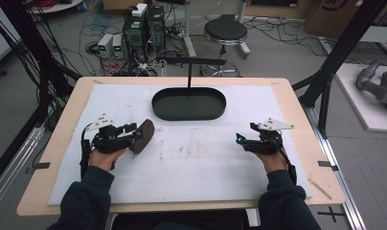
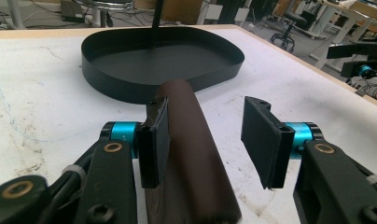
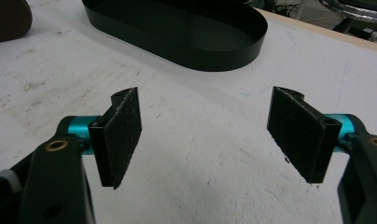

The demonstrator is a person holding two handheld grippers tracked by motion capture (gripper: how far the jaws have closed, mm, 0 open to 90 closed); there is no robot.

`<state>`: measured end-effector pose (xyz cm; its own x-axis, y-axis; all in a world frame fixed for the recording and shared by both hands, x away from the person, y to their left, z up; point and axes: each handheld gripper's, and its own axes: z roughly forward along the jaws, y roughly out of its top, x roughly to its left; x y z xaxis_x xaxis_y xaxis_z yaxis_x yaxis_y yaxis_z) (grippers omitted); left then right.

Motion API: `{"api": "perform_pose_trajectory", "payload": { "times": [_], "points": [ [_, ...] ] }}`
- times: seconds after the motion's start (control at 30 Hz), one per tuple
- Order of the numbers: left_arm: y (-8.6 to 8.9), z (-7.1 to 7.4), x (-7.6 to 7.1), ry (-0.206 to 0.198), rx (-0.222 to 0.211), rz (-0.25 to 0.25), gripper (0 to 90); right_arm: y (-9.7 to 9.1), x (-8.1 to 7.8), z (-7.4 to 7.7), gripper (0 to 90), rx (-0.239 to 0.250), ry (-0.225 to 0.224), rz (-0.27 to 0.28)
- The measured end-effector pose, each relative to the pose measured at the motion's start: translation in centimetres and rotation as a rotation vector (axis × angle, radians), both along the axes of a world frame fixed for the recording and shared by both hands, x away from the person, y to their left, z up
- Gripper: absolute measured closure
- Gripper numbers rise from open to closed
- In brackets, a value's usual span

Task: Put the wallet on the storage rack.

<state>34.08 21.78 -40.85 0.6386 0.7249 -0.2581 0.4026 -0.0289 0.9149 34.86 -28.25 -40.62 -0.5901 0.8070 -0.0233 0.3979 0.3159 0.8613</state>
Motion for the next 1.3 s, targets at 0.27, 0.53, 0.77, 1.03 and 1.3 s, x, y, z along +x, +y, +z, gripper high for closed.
{"api": "perform_pose_trajectory", "payload": {
  "times": [0.27, 0.53, 0.77, 1.03, 1.3],
  "points": [
    [0.0, 0.2, -0.1, -0.021, 0.031, 0.039, 42.4, 0.0, 0.0, 0.0, 26.5, 0.0, 0.001, 0.002],
    [-0.1, 0.4, -0.6, -0.041, 0.099, 0.102, 28.2, 0.0, 0.0, 0.0, 26.5, -0.004, 0.003, 0.006],
    [-0.5, -1.3, -0.2, 0.054, 0.17, 0.093, 25.2, 0.1, 0.0, 0.0, 26.5, -0.007, 0.001, 0.012],
    [-0.4, -1.6, -0.1, 0.063, 0.197, 0.056, 60.8, 0.0, 0.0, 0.0, 26.5, -0.007, 0.001, 0.005],
    [-0.8, -0.5, 0.8, 0.043, 0.169, 0.028, 64.2, 0.0, -0.1, 0.0, 26.5, -0.002, 0.0, 0.007]
  ]
}}
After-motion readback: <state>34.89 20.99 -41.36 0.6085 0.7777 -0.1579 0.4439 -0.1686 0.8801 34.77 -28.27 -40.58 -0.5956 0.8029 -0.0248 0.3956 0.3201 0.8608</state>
